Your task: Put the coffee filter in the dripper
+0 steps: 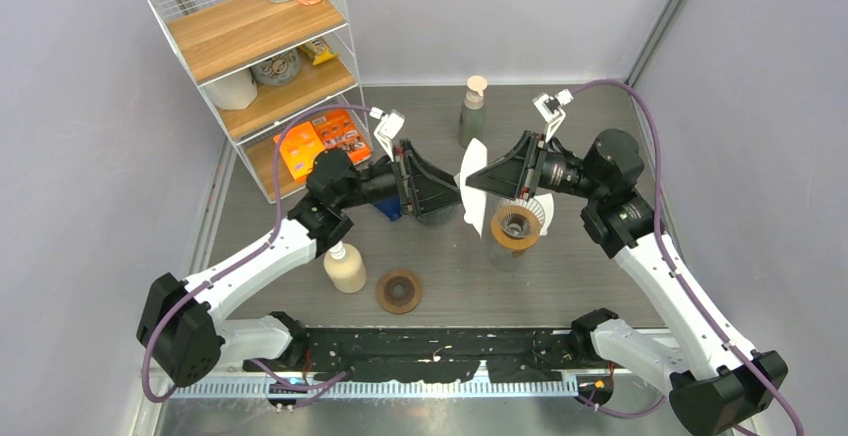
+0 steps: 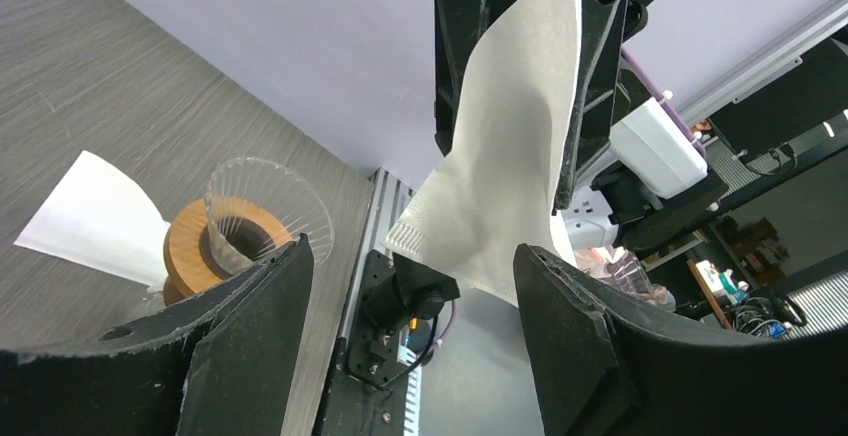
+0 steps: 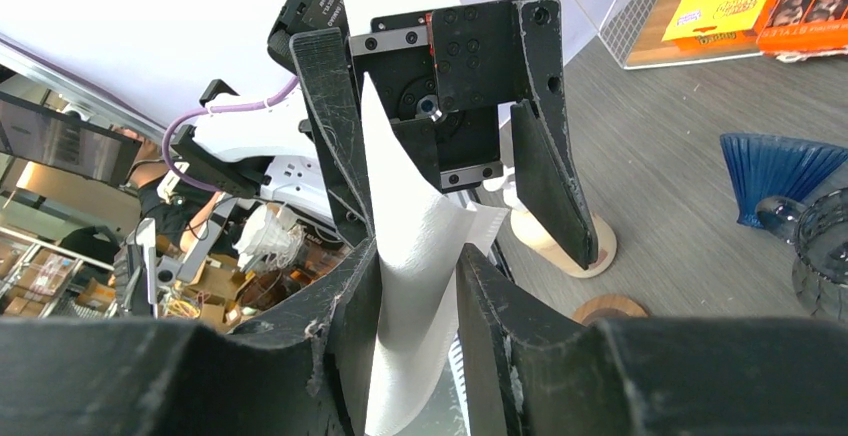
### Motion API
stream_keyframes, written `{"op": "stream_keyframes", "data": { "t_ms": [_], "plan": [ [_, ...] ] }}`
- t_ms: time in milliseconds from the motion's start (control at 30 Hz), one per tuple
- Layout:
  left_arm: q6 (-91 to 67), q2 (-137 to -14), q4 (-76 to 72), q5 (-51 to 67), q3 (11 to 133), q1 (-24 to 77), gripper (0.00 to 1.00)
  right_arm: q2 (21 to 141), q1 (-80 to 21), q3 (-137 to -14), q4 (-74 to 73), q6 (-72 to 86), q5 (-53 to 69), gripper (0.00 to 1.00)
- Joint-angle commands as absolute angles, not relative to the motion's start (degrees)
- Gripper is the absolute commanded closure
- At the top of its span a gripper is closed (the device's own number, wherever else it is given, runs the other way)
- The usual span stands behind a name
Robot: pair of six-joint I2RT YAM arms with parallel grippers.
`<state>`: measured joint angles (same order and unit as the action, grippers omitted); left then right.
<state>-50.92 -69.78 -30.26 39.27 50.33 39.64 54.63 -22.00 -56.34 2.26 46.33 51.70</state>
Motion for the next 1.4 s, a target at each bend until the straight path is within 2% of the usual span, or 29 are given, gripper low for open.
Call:
{"op": "stream_keyframes", "data": {
  "t_ms": [0,367,633,867,1067,1133,1200,1233,1367],
  "plan": [
    [-53.07,-70.24,-35.1,40.37,51.97,39.75,0.22,53.4,-21.99,-55.62,10.57,48.15,50.28,0.62],
    [-60.86,-74.72,-47.22,46.07,54.24,40.69,0.24,53.43,-22.35,-53.44,16.67,50.89,49.68,0.62],
    [-62.0,-75.18,-49.24,46.1,54.46,41.22,0.37,54.11,-23.04,-52.5,19.71,52.39,49.66,0.62],
    [-63.03,-75.67,-50.15,46.25,54.62,41.31,0.64,54.14,-23.19,-52.18,20.69,52.67,49.78,0.62],
    [-62.65,-75.58,-49.81,45.34,54.2,41.31,0.99,53.33,-23.25,-52.24,20.14,51.85,49.78,0.59],
    [-61.97,-75.43,-48.56,44.98,54.3,41.31,1.0,52.89,-23.21,-52.36,19.36,51.43,49.51,0.55],
    [-60.64,-74.93,-46.69,44.17,54.26,41.31,1.0,52.63,-23.19,-52.87,17.5,50.44,49.2,0.46],
    [-59.63,-74.5,-45.43,43.6,54.17,41.31,1.0,52.38,-23.15,-53.32,16.62,49.46,48.84,0.36],
    [-52.06,-70.82,-34.22,38.39,53.81,41.31,1.0,50.56,-22.79,-55.05,9.54,44.12,46.27,0.11]
  ]
}}
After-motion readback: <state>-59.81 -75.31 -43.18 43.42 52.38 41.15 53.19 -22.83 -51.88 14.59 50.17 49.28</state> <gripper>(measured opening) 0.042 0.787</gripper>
